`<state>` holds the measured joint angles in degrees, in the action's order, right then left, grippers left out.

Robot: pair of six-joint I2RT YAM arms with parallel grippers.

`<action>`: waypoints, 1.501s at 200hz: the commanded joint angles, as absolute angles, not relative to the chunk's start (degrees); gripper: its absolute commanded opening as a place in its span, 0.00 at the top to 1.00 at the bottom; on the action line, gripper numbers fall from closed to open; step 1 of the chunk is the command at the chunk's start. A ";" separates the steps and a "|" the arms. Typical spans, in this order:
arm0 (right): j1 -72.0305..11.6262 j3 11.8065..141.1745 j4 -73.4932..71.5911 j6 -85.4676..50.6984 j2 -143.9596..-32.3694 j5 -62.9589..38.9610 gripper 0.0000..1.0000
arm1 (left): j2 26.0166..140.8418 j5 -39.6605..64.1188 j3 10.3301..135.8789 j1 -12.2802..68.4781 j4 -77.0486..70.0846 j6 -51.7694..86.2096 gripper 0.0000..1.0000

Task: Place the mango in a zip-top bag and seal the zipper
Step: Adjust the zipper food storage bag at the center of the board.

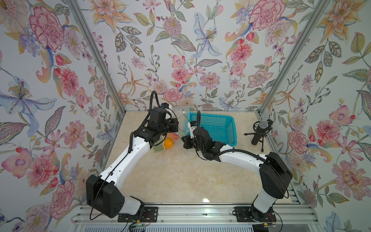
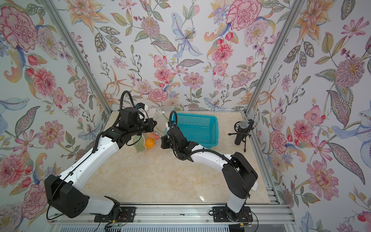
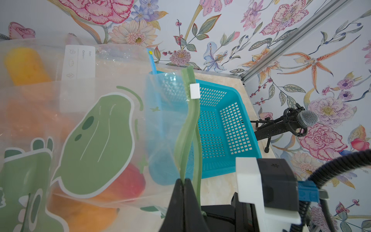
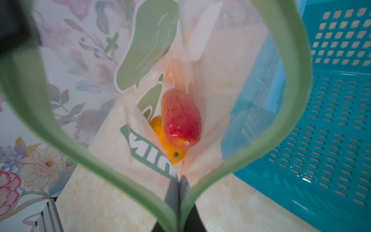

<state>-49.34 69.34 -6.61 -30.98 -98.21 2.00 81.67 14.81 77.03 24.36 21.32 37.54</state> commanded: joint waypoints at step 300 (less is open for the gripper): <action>-39.43 66.98 28.06 38.80 -61.60 -10.18 1.00 | 81.65 68.74 64.32 15.23 1.75 -23.68 0.01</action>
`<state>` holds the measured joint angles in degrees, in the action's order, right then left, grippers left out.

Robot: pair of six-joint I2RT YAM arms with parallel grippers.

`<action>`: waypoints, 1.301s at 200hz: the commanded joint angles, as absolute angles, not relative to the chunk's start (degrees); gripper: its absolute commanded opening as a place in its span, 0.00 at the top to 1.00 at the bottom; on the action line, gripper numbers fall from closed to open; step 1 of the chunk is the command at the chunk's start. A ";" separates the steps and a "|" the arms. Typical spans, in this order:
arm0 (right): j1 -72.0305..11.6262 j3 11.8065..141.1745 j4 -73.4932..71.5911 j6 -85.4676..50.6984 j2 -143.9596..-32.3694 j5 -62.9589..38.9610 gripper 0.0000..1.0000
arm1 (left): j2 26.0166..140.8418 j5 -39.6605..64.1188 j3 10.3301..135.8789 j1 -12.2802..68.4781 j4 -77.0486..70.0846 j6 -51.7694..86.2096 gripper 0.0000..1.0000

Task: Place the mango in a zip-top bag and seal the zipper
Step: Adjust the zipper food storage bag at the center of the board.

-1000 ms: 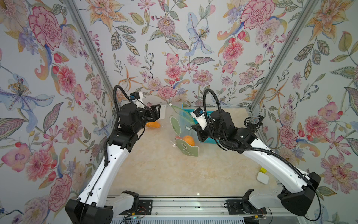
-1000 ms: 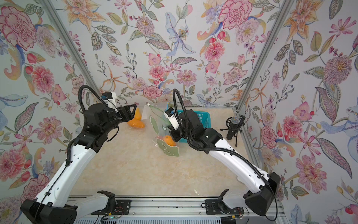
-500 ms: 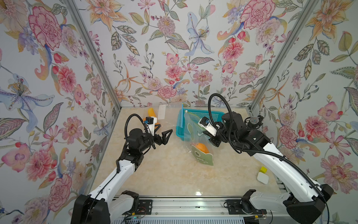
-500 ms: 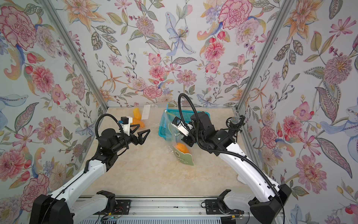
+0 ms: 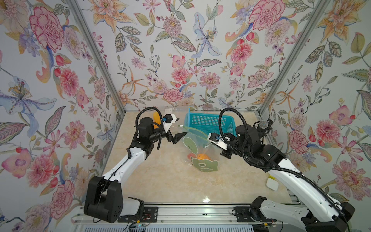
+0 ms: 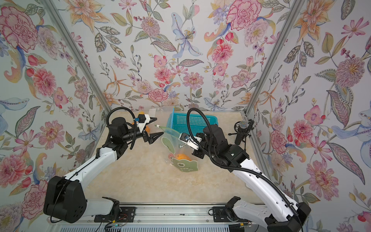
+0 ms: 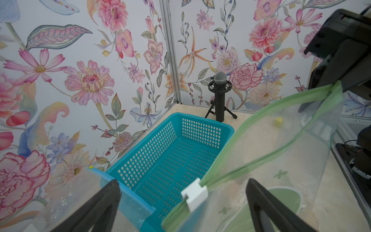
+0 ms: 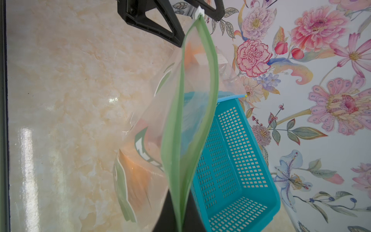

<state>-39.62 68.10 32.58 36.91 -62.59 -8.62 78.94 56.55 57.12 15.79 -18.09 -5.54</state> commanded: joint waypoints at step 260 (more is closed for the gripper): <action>-37.52 62.82 22.67 36.02 -56.25 -8.47 0.40 | 80.69 62.82 67.59 11.31 5.01 -16.00 1.00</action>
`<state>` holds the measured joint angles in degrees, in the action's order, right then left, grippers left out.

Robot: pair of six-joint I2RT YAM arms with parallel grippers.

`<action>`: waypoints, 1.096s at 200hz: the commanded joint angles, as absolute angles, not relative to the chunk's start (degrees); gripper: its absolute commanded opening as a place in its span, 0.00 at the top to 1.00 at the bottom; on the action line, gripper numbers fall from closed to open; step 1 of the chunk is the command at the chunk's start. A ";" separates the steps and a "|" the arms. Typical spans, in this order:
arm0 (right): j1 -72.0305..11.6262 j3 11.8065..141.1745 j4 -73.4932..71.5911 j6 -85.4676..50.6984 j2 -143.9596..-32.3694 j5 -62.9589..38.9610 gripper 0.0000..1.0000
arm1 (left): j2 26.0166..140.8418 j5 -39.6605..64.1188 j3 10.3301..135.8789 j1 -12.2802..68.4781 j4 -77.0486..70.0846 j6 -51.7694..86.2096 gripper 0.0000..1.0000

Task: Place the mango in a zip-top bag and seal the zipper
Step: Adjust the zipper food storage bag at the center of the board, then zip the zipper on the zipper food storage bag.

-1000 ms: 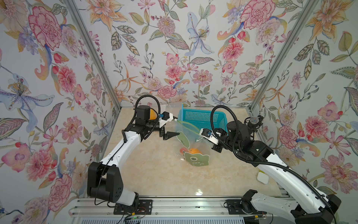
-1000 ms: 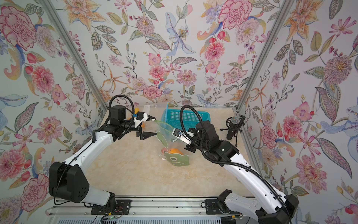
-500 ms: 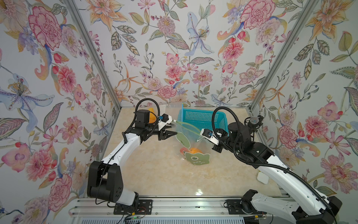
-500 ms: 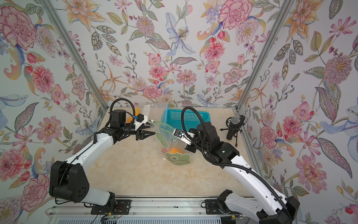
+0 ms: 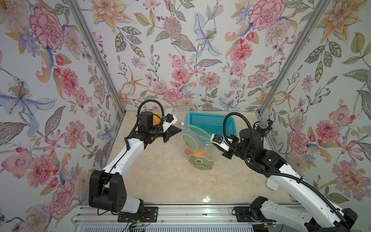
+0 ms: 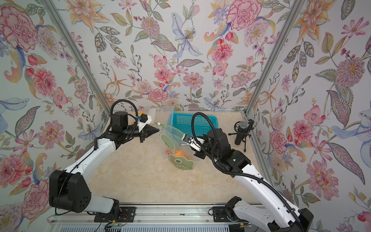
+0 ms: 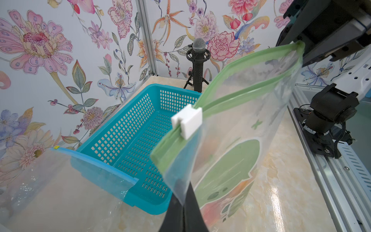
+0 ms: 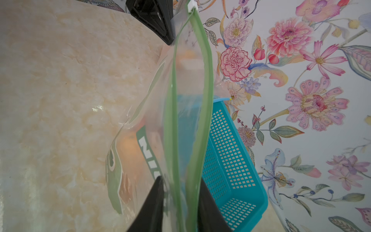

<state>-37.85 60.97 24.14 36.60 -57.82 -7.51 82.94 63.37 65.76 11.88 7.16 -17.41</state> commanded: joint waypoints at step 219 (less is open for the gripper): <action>-42.26 110.46 35.15 12.92 -98.59 -21.70 0.58 | 78.66 57.63 69.24 15.54 5.19 -9.76 1.00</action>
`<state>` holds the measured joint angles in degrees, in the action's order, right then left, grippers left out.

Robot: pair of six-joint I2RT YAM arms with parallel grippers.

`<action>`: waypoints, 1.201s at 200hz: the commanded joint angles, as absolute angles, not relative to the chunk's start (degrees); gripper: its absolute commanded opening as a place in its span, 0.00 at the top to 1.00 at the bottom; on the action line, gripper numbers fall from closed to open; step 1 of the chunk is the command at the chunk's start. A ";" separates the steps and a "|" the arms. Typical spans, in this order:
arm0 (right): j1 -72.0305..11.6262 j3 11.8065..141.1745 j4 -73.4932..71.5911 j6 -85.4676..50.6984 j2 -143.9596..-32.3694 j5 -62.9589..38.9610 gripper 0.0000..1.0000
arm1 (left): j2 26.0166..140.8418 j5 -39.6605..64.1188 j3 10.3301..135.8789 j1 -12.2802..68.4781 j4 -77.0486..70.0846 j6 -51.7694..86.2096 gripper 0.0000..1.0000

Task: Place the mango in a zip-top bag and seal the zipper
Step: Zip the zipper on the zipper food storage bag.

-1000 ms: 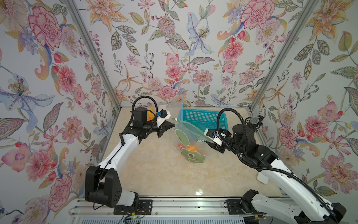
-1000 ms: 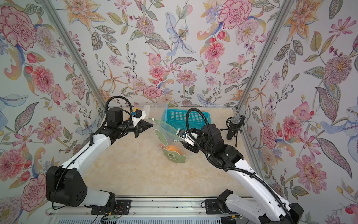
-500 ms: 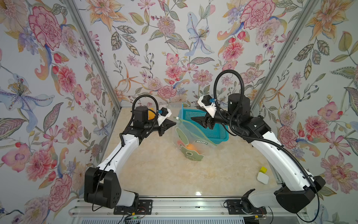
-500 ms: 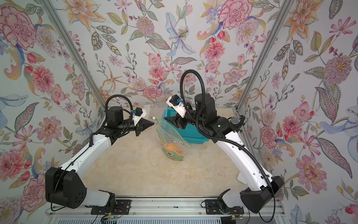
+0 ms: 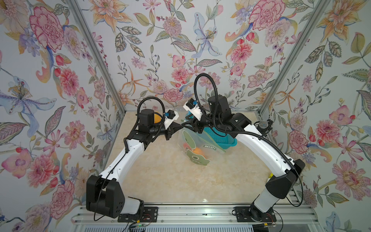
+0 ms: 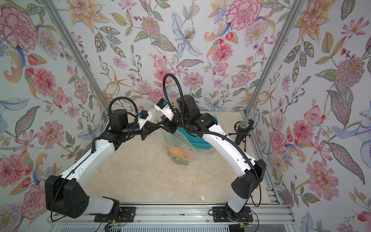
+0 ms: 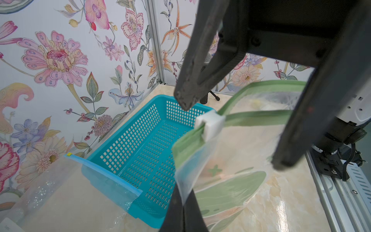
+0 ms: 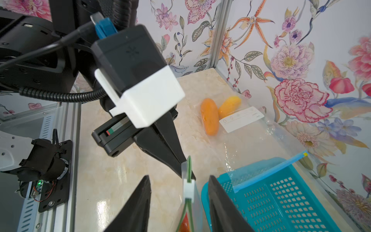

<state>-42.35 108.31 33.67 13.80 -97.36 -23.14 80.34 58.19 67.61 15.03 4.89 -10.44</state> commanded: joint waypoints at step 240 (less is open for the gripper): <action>-39.73 105.57 35.17 16.04 -96.09 -23.40 1.00 | 77.80 53.82 69.64 13.89 6.50 -3.19 0.35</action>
<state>-39.66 104.25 33.61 14.72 -96.97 -23.18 80.16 52.71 68.25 14.24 5.54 -1.21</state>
